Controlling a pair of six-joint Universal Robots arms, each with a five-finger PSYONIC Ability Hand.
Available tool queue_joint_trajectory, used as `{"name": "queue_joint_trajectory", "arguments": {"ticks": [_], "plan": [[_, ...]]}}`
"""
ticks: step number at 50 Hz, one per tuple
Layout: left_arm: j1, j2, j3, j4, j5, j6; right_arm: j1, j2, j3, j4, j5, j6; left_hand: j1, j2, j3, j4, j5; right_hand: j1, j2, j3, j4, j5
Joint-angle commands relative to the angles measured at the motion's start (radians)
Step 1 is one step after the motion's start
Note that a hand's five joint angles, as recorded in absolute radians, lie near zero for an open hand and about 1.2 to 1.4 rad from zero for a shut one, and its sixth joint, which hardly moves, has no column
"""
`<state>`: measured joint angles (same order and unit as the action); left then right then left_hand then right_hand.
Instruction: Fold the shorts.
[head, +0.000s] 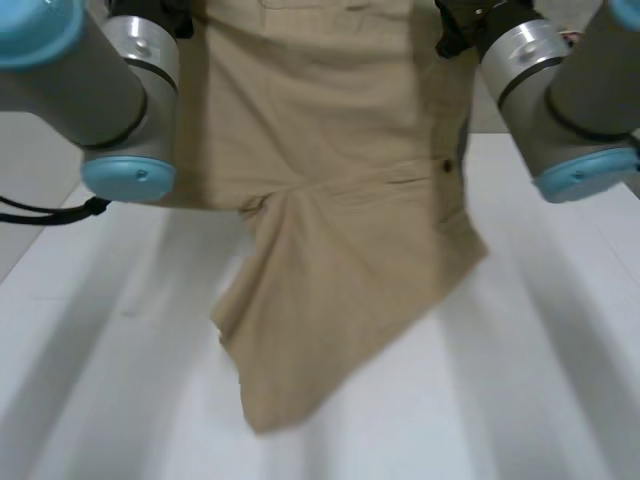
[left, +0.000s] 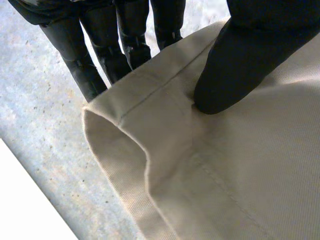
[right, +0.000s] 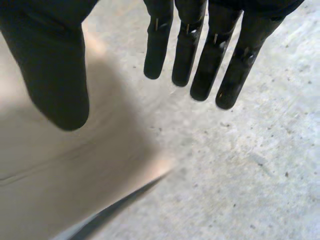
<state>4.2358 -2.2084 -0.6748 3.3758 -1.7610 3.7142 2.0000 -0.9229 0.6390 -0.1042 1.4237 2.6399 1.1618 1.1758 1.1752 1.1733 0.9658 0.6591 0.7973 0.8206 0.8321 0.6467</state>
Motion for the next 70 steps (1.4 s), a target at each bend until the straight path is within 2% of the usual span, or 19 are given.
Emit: {"name": "queue_joint_trajectory", "arguments": {"ticks": [1,6,12,19,24,28,29,32,33,37,45,51,59,60,62,63,65,66,70], "plan": [[0.006,-0.211,0.146,0.022,-0.046,0.070,0.009,0.204,-0.115,-0.013,0.009,-0.024,-0.987,-1.001,-1.001,-0.999,-0.966,-0.485,-0.623,-0.646,-0.658,-0.647],[-0.010,-0.145,-0.029,0.030,-0.121,0.053,0.019,0.129,0.004,0.098,0.015,-0.018,-0.987,-1.001,-1.001,-0.999,-0.966,-0.485,-0.623,-0.646,-0.658,-0.647],[-0.017,0.015,-0.270,0.027,-0.129,-0.009,0.017,0.010,0.200,0.159,0.001,-0.031,-0.987,-1.001,-1.001,-0.999,-0.966,-0.485,-0.623,-0.646,-0.658,-0.647],[-0.102,0.216,-0.590,0.010,-0.129,-0.103,0.002,-0.073,0.415,0.211,-0.028,-0.049,-0.934,-0.948,-0.947,-0.945,-0.912,-0.485,-0.623,-0.646,-0.658,-0.647],[-0.172,0.292,-0.767,-0.065,-0.132,-0.163,-0.064,-0.067,0.516,0.227,-0.103,-0.130,-0.781,-0.795,-0.795,-0.793,-0.760,-0.485,-0.623,-0.646,-0.658,-0.647],[-0.235,0.308,-0.842,-0.189,-0.136,-0.272,-0.086,-0.022,0.530,0.221,-0.185,-0.239,-0.772,-0.786,-0.786,-0.784,-0.751,-0.425,-0.563,-0.586,-0.598,-0.587],[-0.250,0.305,-0.857,-0.246,-0.143,-0.339,-0.092,-0.007,0.525,0.221,-0.196,-0.262,-0.772,-0.786,-0.786,-0.784,-0.751,-0.410,-0.548,-0.571,-0.583,-0.572],[-0.263,0.302,-0.868,-0.331,-0.155,-0.456,-0.118,0.042,0.499,0.219,-0.236,-0.339,-0.772,-0.786,-0.786,-0.784,-0.751,-0.357,-0.495,-0.519,-0.530,-0.519],[-0.264,0.296,-0.874,-0.373,-0.163,-0.536,-0.121,0.053,0.490,0.218,-0.241,-0.356,-0.772,-0.786,-0.786,-0.784,-0.751,-0.334,-0.472,-0.495,-0.507,-0.496],[-0.272,0.267,-0.893,-0.434,-0.163,-0.655,-0.124,0.125,0.424,0.218,-0.267,-0.408,-0.769,-0.783,-0.783,-0.781,-0.748,-0.239,-0.378,-0.401,-0.412,-0.402],[-0.295,0.179,-0.891,-0.365,-0.169,-0.657,-0.129,0.260,0.298,0.207,-0.313,-0.439,-0.758,-0.772,-0.771,-0.769,-0.736,-0.102,-0.240,-0.263,-0.275,-0.264],[-0.295,0.118,-0.875,-0.305,-0.189,-0.648,-0.129,0.314,0.240,0.175,-0.318,-0.442,-0.631,-0.645,-0.645,-0.643,-0.610,-0.031,-0.169,-0.193,-0.204,-0.193],[-0.292,0.055,-0.835,-0.257,-0.224,-0.602,-0.129,0.378,0.182,0.124,-0.318,-0.440,-0.315,-0.329,-0.328,-0.326,-0.293,0.045,-0.093,-0.116,-0.128,-0.117],[-0.290,0.049,-0.832,-0.247,-0.225,-0.576,-0.127,0.384,0.174,0.126,-0.318,-0.440,-0.186,-0.200,-0.200,-0.198,-0.165,0.069,-0.070,-0.093,-0.104,-0.094],[-0.289,0.047,-0.828,-0.233,-0.229,-0.550,-0.129,0.392,0.163,0.127,-0.318,-0.439,-0.080,-0.094,-0.093,-0.091,-0.058,0.180,0.042,0.018,0.007,0.018],[-0.289,0.047,-0.828,-0.225,-0.230,-0.537,-0.127,0.397,0.157,0.127,-0.318,-0.439,-0.036,-0.050,-0.049,-0.047,-0.014,0.308,0.170,0.147,0.135,0.146],[-0.289,0.049,-0.827,-0.196,-0.244,-0.504,-0.129,0.401,0.154,0.127,-0.318,-0.439,0.149,0.135,0.136,0.137,0.170,0.450,0.312,0.288,0.277,0.288],[-0.289,0.049,-0.825,-0.187,-0.250,-0.493,-0.129,0.403,0.153,0.129,-0.319,-0.439,0.222,0.208,0.209,0.211,0.244,0.692,0.554,0.530,0.519,0.530],[-0.284,0.064,-0.822,-0.161,-0.271,-0.450,-0.129,0.397,0.154,0.138,-0.316,-0.437,0.234,0.220,0.221,0.223,0.256,0.737,0.599,0.576,0.564,0.575]]}}
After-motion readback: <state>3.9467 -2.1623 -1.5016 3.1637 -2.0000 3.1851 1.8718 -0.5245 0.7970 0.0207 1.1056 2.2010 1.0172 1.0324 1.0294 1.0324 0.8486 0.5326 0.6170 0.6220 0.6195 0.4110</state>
